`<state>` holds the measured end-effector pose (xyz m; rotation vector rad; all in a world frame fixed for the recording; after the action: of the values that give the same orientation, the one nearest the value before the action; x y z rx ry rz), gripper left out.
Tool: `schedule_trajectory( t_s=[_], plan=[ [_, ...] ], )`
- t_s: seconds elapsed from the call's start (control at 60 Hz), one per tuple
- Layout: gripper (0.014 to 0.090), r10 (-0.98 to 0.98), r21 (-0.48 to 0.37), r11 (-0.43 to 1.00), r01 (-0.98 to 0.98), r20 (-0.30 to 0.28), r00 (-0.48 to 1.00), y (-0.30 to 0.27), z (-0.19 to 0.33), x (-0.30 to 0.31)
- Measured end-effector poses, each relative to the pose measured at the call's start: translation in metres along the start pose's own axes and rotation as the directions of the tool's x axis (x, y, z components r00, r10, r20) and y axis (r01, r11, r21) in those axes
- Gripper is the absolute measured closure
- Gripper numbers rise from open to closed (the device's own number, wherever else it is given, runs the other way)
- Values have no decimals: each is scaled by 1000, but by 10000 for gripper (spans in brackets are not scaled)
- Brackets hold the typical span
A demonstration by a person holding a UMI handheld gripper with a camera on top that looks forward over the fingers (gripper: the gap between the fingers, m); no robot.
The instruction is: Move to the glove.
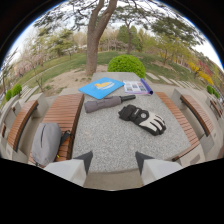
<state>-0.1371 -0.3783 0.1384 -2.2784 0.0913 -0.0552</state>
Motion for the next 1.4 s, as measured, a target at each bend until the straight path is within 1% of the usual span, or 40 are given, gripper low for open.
schedule_trajectory(
  t_s=[0.183, 0.367, 0.55, 0.767, 1.017, 1.183, 1.4],
  plan=[
    [196, 9, -12, 1000, -10, -49, 999, 8, 5, 29],
    [198, 24, -26, 999, -27, -99, 995, 19, 11, 76],
    [194, 16, -8, 1000, -17, -113, 993, 7, 41, 122],
    [197, -9, -9, 1000, 9, -70, 998, -17, 106, 154],
    [198, -24, -8, 1000, 24, -27, 999, -48, 175, 169],
    [199, -30, -8, 1000, 30, -4, 1000, -61, 200, 170],
    [198, -38, -19, 999, 38, 5, 999, -60, 211, 169]
  ],
)
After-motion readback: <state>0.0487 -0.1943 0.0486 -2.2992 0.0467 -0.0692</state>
